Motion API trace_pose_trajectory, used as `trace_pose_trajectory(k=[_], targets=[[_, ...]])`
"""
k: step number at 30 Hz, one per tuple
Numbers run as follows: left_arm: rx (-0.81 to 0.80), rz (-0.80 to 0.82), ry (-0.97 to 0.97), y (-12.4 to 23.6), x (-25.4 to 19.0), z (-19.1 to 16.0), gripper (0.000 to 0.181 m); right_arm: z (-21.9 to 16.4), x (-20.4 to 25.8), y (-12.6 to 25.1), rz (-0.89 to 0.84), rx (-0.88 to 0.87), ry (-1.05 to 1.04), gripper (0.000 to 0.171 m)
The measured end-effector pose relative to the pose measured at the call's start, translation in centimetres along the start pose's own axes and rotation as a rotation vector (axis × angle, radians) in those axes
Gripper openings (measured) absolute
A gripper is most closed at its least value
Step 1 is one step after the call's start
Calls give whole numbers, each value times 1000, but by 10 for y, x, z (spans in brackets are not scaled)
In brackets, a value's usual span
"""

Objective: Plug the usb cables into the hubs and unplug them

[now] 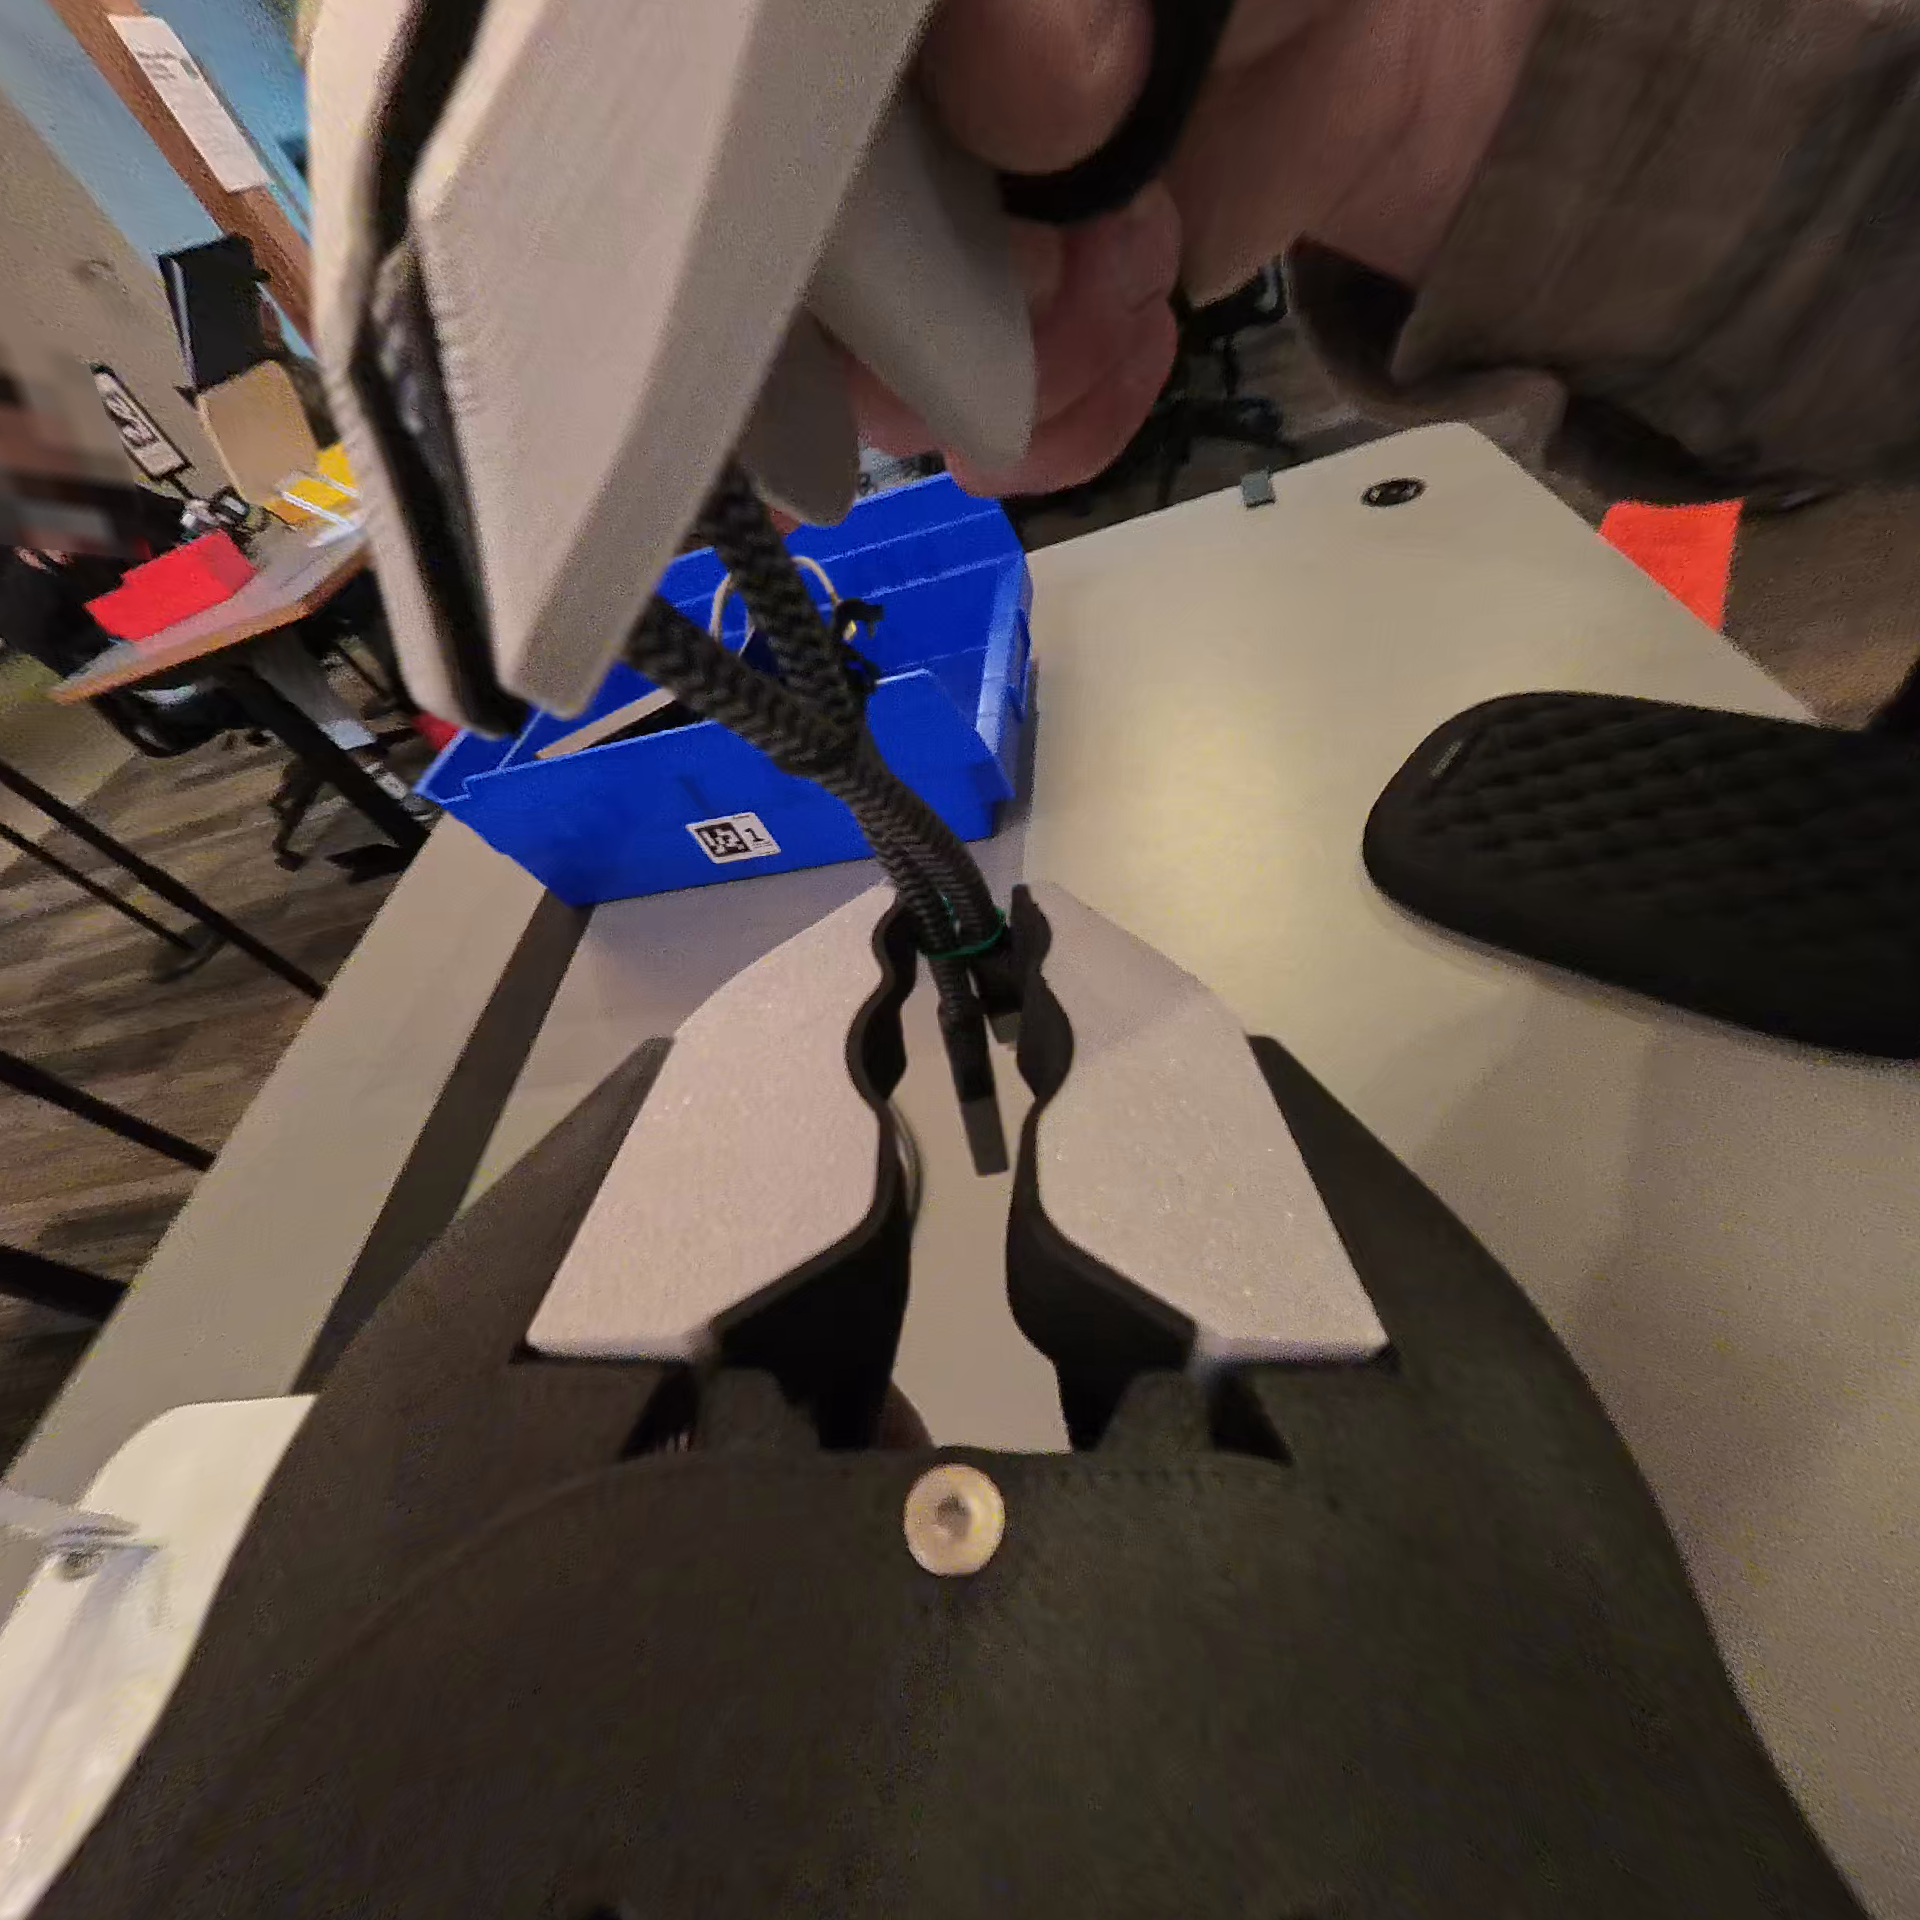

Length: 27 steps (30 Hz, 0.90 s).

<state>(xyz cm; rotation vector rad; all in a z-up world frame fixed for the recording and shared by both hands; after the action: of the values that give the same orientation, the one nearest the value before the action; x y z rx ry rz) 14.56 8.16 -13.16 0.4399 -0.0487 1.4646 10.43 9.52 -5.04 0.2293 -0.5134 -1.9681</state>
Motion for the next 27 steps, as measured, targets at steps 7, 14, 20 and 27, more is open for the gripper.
trace_pose_trajectory(k=[7, 14, 20, 27], targets=[[-337, 45, 413, 34, 51, 25, 15, 37, -34, 26, -369, -131, 212, 60], [-673, 59, 799, 74, 92, 42, 15, 7, -26, 24, -598, -168, 508, 30], [-741, -54, 878, 73, 77, 57, 15, 2, -25, 2, -634, -243, 624, 21], [-775, -115, 944, 70, 70, 61, 15, 6, -23, 4, -624, -306, 673, 13]])
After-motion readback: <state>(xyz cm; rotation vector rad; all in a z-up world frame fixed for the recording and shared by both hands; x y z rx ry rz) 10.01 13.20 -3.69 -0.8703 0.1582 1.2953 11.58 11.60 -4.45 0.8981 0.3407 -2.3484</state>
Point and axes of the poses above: each gripper's, where its closed fingertips meet, y back along the fingers, z out of its top, x = y × z across the jaws, the point moved 1 cm from there along y, back along the fingers
